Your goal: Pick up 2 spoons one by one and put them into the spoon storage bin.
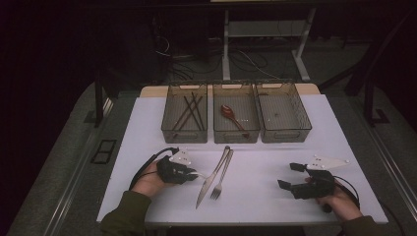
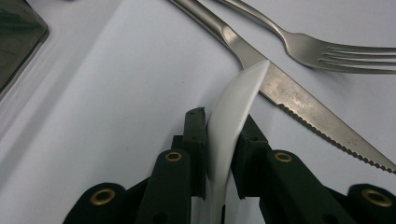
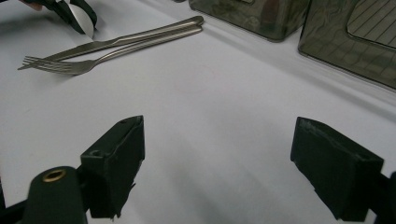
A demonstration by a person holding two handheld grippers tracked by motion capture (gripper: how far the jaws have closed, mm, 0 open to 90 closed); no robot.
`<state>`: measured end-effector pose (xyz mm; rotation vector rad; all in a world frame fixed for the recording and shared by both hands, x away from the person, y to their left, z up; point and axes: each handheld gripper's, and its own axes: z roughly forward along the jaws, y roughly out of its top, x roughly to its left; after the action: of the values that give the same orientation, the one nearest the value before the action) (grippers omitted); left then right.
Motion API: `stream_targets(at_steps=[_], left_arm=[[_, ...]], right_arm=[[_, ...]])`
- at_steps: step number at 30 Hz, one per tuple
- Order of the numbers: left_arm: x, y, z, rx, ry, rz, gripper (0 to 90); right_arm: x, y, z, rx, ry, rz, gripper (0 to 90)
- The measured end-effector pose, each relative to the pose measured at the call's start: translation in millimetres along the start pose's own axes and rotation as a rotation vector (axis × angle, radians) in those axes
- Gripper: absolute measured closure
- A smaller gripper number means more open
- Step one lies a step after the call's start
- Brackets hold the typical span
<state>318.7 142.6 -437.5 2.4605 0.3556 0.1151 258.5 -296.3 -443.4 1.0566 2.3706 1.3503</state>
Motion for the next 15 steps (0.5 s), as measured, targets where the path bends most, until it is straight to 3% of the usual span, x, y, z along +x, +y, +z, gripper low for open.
stream_targets(at_steps=[10,15], left_arm=[[-1.1,1.7,0.0,0.008,0.005,0.004,77.2],[-0.9,3.8,-0.9,0.009,0.033,-0.001,77.4]], right_arm=[[0.4,0.1,-0.1,0.000,0.003,0.000,17.3],[0.4,0.1,-0.1,0.001,0.003,0.000,17.3]])
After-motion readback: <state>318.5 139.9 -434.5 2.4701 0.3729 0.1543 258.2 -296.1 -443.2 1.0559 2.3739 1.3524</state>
